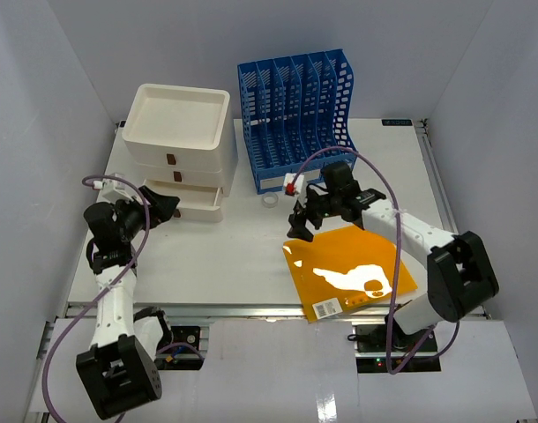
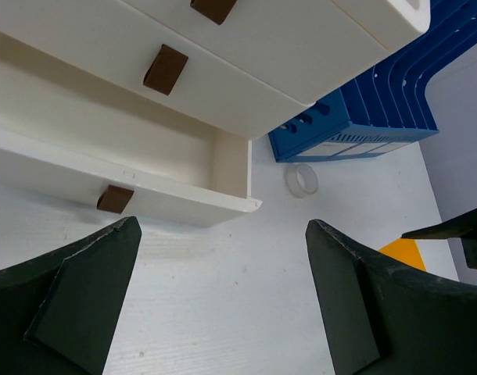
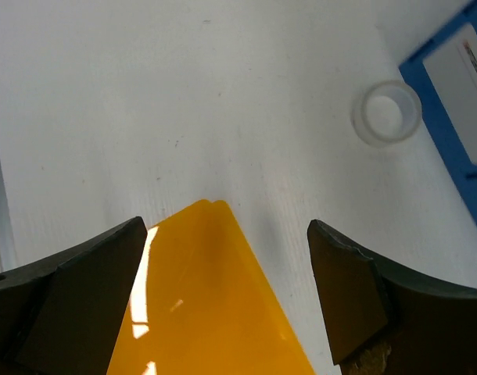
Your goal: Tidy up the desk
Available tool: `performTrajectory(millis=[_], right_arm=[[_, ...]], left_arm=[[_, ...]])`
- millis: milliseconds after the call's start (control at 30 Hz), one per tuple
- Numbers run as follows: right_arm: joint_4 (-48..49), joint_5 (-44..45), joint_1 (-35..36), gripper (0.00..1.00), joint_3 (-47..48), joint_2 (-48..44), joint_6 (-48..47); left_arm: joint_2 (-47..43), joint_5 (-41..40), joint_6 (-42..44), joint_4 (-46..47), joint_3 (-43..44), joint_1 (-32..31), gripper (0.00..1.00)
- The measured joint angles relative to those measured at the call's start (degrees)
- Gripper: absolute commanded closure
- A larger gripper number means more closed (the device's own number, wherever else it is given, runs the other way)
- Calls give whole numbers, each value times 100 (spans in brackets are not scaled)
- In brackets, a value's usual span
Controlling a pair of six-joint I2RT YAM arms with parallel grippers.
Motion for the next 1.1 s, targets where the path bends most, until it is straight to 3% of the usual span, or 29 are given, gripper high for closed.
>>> performTrajectory(millis=[233, 433, 700, 967, 1100], right_arm=[[-1207, -415, 322, 1, 1194, 1483, -3048], [-1751, -277, 316, 13, 2011, 2464, -4425], [-1931, -240, 311, 28, 2955, 3138, -4756], [-1919, -129, 312, 52, 3680, 3789, -4519], [-1925, -36, 311, 57, 3802, 4017, -4372]], left_arm=[[-467, -182, 18, -1141, 38, 0, 2], [-669, -105, 25, -1382, 38, 0, 2], [-872, -69, 23, -1416, 38, 0, 2], [-1134, -102, 24, -1461, 38, 0, 2], [-1236, -140, 25, -1488, 38, 0, 2]])
